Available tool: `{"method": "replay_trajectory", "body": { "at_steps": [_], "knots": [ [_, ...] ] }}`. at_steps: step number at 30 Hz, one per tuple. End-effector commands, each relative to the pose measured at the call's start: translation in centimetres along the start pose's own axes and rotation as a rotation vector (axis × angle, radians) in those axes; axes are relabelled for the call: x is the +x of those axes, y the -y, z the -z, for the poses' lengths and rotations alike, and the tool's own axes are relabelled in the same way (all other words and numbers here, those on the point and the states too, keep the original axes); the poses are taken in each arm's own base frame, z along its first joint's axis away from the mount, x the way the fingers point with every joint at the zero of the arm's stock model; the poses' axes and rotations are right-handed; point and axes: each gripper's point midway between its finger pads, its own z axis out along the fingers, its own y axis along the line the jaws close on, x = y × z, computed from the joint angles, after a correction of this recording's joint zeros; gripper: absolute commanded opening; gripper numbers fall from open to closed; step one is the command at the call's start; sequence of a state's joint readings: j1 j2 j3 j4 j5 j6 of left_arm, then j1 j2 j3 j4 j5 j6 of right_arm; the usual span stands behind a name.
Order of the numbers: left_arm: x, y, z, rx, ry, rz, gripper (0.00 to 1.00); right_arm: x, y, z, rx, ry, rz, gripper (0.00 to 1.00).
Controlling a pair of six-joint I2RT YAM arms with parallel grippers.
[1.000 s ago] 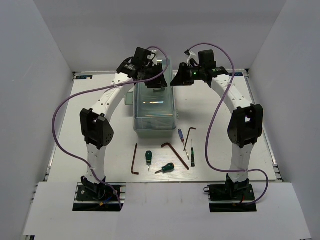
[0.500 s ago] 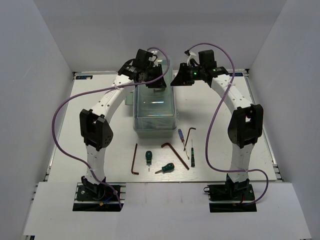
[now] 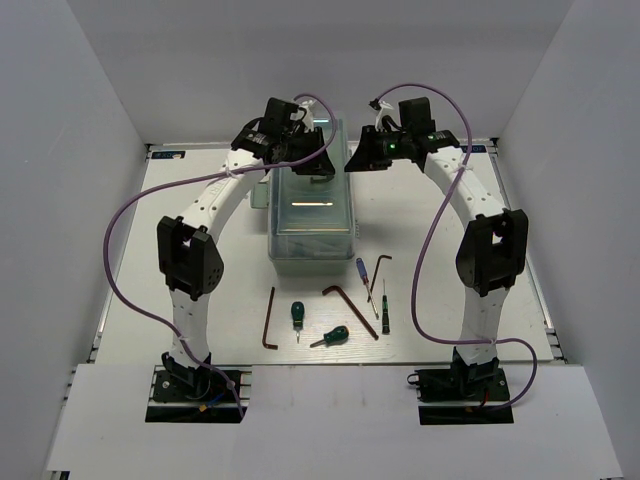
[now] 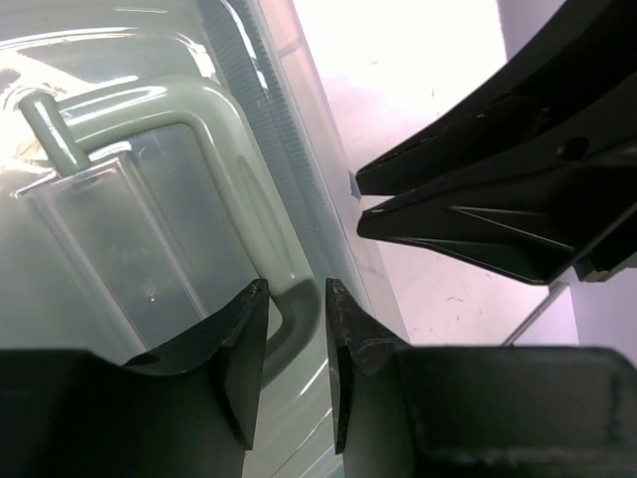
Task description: Sort the tools into containers
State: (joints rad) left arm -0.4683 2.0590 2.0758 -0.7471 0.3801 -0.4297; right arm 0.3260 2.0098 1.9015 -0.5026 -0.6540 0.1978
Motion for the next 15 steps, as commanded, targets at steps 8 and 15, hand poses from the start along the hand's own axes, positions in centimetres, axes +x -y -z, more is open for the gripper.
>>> {"method": "replay_trajectory", "body": {
  "at_steps": [8, 15],
  "knots": [
    [4.4, 7.1, -2.1, 0.33, -0.126, -0.019, 0.38, 4.2, -4.6, -2.2, -0.155, -0.164, -0.022, 0.3],
    [4.2, 7.3, -1.3, 0.36, -0.104, -0.013, 0.38, 4.5, -4.7, -2.2, -0.153, -0.171, -0.022, 0.29]
  ]
}}
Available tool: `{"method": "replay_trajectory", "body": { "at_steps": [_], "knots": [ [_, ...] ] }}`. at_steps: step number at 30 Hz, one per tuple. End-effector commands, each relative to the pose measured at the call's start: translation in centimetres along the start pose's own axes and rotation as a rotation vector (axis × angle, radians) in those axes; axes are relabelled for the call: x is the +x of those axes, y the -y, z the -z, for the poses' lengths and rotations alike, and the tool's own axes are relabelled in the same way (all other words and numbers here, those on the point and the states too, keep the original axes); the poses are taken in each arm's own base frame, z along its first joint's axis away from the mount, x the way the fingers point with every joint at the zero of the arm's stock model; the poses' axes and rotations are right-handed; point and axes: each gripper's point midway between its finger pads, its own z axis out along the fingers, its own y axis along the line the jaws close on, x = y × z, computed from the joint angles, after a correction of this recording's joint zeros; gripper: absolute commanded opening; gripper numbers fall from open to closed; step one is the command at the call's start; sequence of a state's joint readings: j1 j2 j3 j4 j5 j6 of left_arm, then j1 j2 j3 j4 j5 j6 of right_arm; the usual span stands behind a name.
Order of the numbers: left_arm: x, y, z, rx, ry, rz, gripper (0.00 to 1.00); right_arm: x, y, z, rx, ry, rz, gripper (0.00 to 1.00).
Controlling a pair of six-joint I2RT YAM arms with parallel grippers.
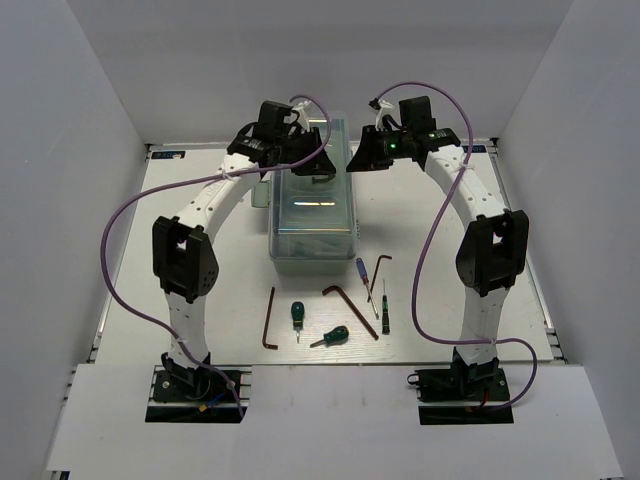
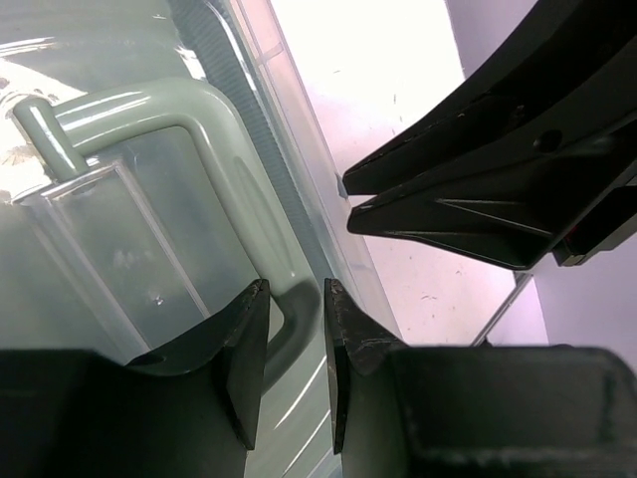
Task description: Sort the tools into containers
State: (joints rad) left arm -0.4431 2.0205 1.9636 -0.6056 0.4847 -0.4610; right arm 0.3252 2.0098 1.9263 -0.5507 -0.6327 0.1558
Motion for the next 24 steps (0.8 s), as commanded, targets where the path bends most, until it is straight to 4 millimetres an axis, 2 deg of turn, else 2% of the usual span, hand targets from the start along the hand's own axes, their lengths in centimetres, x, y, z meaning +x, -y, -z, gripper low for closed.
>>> {"method": "replay_trajectory", "body": {
  "at_steps": [1, 4, 11, 14, 15, 17, 18, 19, 20, 21, 22, 23, 24],
  "knots": [
    [4.5, 6.6, -1.9, 0.254, -0.132, -0.02, 0.38, 4.4, -5.2, -2.8, -0.181, -0.161, -0.041, 0.29],
    [4.2, 6.5, -1.5, 0.26, -0.125, -0.011, 0.38, 4.5, -5.1, -2.8, -0.179, -0.164, -0.044, 0.29],
    [3.5, 7.8, -0.8, 0.305, -0.101, -0.023, 0.36, 4.6, -5.3, -2.7, -0.182, -0.166, -0.04, 0.29],
    [3.4, 7.9, -0.2, 0.321, -0.096, -0.007, 0.36, 4.6, -5.3, -2.7, -0.18, -0.168, -0.039, 0.29],
    [3.2, 7.3, -0.2, 0.316, -0.089, -0.004, 0.36, 4.7, -5.4, -2.8, -0.182, -0.17, -0.037, 0.29],
    [2.9, 8.2, 0.7, 0.339, -0.075, 0.011, 0.36, 4.8, -5.4, -2.8, -0.182, -0.174, -0.038, 0.29],
    [2.7, 7.8, 0.8, 0.338, -0.059, 0.019, 0.36, 4.9, -5.3, -2.8, -0.18, -0.175, -0.041, 0.29],
    [2.6, 8.4, 1.5, 0.359, -0.053, 0.026, 0.36, 5.0, -5.4, -2.8, -0.183, -0.181, -0.044, 0.29],
    [2.8, 7.8, 1.6, 0.36, -0.055, 0.044, 0.36, 4.9, -5.5, -2.7, -0.184, -0.176, -0.036, 0.29],
    [2.2, 7.7, 1.8, 0.368, -0.029, 0.042, 0.36, 5.0, -5.5, -2.7, -0.182, -0.179, -0.039, 0.29],
    [2.3, 8.0, 2.1, 0.385, -0.028, 0.043, 0.36, 5.0, -5.5, -2.8, -0.183, -0.18, -0.04, 0.29],
    [2.8, 7.2, 1.9, 0.386, -0.04, 0.065, 0.36, 5.0, -5.3, -2.7, -0.181, -0.18, -0.041, 0.29],
    [2.8, 7.7, 2.3, 0.401, -0.037, 0.078, 0.36, 5.0, -5.4, -2.8, -0.182, -0.18, -0.037, 0.29]
  ]
}}
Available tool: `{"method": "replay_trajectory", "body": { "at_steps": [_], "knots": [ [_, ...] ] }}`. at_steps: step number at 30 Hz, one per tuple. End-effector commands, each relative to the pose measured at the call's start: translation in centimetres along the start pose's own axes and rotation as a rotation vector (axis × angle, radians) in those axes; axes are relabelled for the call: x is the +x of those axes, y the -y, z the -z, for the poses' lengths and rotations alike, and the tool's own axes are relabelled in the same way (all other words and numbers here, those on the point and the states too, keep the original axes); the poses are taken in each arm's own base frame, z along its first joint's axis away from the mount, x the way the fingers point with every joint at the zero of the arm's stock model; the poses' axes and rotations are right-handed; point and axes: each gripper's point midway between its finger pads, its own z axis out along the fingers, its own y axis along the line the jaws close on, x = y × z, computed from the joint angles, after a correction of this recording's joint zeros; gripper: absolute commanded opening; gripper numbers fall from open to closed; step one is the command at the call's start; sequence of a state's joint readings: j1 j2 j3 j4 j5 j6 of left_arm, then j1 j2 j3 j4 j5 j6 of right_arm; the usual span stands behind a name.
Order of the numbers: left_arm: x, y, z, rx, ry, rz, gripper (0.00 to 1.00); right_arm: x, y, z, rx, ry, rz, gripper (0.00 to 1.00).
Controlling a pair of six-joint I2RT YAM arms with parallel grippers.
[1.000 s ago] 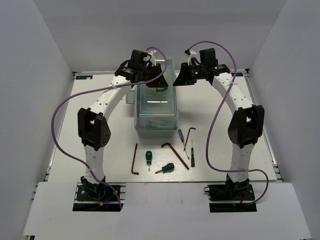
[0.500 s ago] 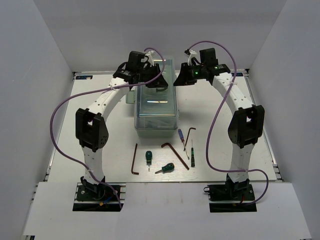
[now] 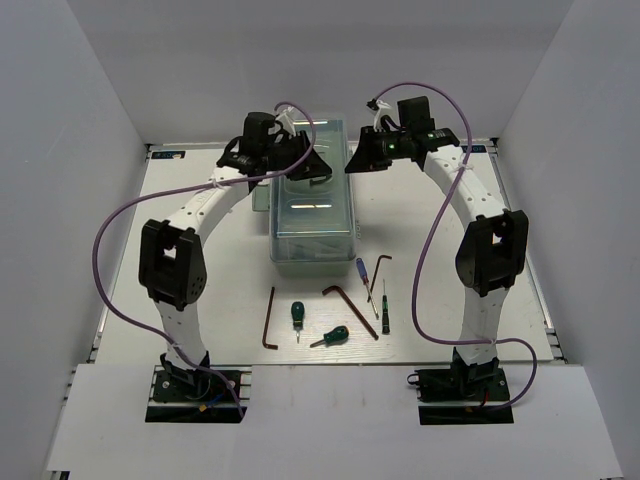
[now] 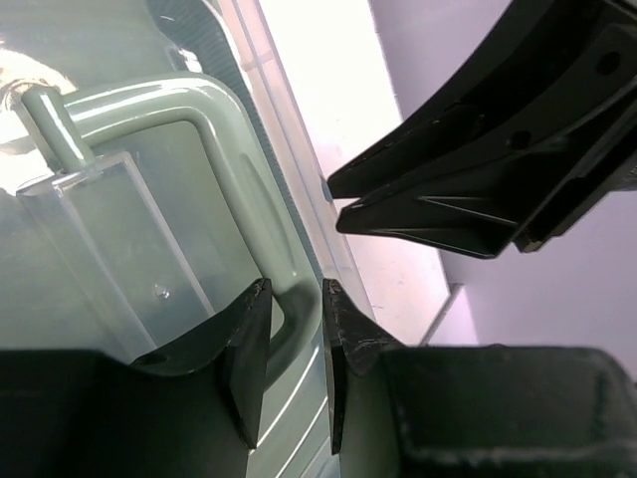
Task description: Sort the tools into containers
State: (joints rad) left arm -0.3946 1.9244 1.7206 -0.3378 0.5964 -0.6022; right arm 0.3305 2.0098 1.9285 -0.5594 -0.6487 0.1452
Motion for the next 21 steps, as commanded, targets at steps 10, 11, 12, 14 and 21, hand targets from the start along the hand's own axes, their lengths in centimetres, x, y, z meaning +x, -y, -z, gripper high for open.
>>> {"method": "replay_trajectory", "body": {
  "at_steps": [10, 11, 12, 14, 21],
  "knots": [
    [2.0, 8.5, 2.2, 0.388, -0.055, 0.021, 0.36, 4.7, -5.0, -2.8, -0.166, -0.168, -0.043, 0.29],
    [2.2, 8.2, 2.1, 0.389, -0.057, 0.03, 0.36, 4.8, -5.1, -2.9, -0.166, -0.171, -0.044, 0.29],
    [2.4, 8.5, 2.4, 0.403, -0.06, 0.03, 0.36, 4.6, -5.3, -2.8, -0.17, -0.167, -0.039, 0.29],
    [1.9, 8.5, 2.7, 0.419, -0.046, 0.039, 0.36, 4.7, -5.3, -2.8, -0.169, -0.169, -0.038, 0.29],
    [1.3, 8.2, 4.3, 0.486, -0.003, 0.077, 0.36, 4.9, -5.4, -2.9, -0.171, -0.175, -0.039, 0.29]
  ]
}}
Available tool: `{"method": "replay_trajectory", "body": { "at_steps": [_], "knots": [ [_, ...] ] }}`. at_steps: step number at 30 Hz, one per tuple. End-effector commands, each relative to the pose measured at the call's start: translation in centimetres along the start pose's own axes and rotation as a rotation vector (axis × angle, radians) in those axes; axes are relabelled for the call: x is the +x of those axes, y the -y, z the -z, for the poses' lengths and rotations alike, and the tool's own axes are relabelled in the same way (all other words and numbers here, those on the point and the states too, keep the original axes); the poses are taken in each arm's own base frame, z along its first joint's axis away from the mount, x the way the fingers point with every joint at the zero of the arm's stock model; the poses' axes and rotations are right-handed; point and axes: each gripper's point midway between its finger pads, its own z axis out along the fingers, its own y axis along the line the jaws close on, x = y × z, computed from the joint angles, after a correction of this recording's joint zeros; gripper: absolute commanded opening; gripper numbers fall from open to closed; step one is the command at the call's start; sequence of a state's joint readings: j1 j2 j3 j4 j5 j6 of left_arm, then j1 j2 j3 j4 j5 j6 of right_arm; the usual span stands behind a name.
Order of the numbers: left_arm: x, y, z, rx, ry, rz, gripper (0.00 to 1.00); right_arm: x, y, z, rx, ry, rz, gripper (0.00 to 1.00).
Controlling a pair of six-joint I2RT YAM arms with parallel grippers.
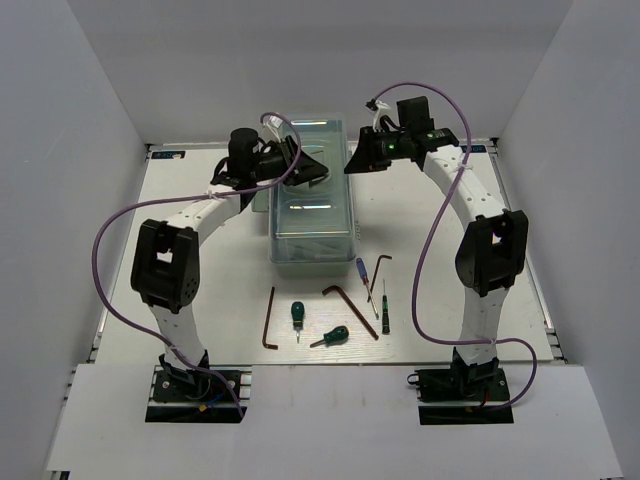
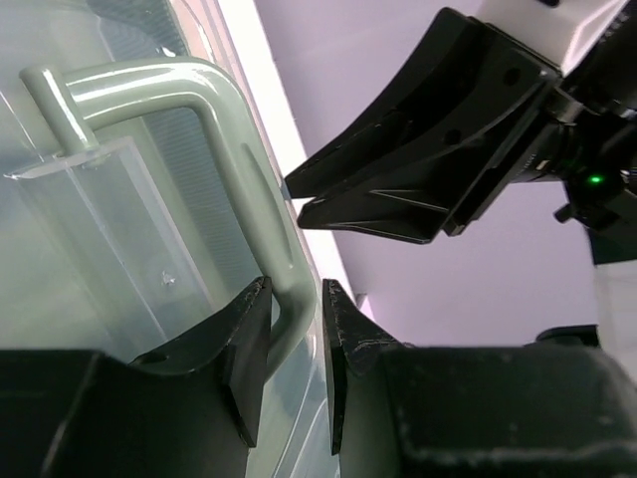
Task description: Sort the tools into containers
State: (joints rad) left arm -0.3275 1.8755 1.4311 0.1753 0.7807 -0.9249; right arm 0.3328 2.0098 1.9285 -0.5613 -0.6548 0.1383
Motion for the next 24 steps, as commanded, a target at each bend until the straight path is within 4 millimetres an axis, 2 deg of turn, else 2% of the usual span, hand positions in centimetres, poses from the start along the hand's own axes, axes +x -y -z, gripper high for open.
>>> {"method": "replay_trajectory", "body": {
  "at_steps": [1, 3, 4, 5, 7, 8, 10, 14, 18, 22, 24],
  "knots": [
    [3.1, 8.1, 1.6, 0.247, -0.117, -0.061, 0.36, 4.8, -5.3, -3.0, -0.166, -0.172, -0.047, 0.29],
    [2.6, 7.5, 2.1, 0.252, -0.102, -0.043, 0.36, 4.7, -5.3, -2.9, -0.165, -0.17, -0.042, 0.29],
    [2.6, 7.9, 2.4, 0.261, -0.097, -0.045, 0.36, 4.7, -5.3, -2.8, -0.165, -0.17, -0.042, 0.29],
    [2.2, 7.8, 2.6, 0.267, -0.083, -0.039, 0.36, 4.8, -5.3, -2.9, -0.166, -0.171, -0.043, 0.3],
    [2.6, 7.3, 2.7, 0.266, -0.085, -0.021, 0.36, 4.7, -5.4, -2.8, -0.164, -0.171, -0.033, 0.33],
    [2.0, 7.6, 3.1, 0.271, -0.069, -0.025, 0.36, 4.8, -5.4, -2.9, -0.164, -0.174, -0.034, 0.36],
    [2.5, 6.9, 3.1, 0.264, -0.074, -0.014, 0.36, 4.6, -5.2, -2.6, -0.155, -0.167, -0.028, 0.38],
    [2.2, 6.0, 3.5, 0.249, -0.061, 0.005, 0.36, 3.9, -4.5, -2.0, -0.092, -0.143, 0.005, 0.44],
    [2.0, 5.6, 3.7, 0.245, -0.052, 0.005, 0.36, 1.5, -3.1, -0.8, 0.025, -0.053, 0.077, 0.47],
    [1.8, 5.4, 4.0, 0.244, -0.053, 0.005, 0.36, -1.8, -3.9, 1.2, 0.057, 0.06, 0.173, 0.48],
    [1.7, 5.6, 4.0, 0.251, -0.049, -0.005, 0.36, -2.1, -4.3, 1.3, 0.048, 0.062, 0.173, 0.48]
  ]
}}
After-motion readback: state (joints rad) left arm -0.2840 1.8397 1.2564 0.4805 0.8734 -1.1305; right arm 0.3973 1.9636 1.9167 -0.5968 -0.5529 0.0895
